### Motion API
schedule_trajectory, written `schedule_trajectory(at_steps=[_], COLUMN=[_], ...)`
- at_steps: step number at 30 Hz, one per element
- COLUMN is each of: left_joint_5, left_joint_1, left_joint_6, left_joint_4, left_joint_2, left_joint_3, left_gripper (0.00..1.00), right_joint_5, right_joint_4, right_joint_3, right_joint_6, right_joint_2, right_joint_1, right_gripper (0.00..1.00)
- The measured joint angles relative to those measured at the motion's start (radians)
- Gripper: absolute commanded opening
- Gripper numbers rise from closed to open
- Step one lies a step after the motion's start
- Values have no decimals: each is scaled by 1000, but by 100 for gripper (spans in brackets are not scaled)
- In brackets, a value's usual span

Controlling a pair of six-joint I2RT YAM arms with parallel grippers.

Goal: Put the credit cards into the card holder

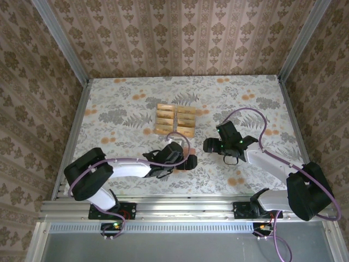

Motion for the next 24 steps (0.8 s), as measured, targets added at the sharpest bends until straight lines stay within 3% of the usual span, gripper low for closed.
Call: schedule_trajectory(at_steps=[8, 18, 24], left_joint_5=[-16, -15, 22], left_joint_1=[0, 250, 298], left_joint_6=[0, 26, 69], left_joint_4=[1, -70, -111], left_joint_2=[-41, -196, -201], left_joint_3=[16, -34, -34], left_gripper=[100, 100, 100], right_joint_5=[0, 5, -11], right_joint_4=[-1, -25, -22], right_joint_3=[5, 69, 82], right_joint_6=[0, 2, 15], right_joint_2=[6, 112, 182], right_joint_1=[2, 89, 109], right_gripper=[80, 78, 74])
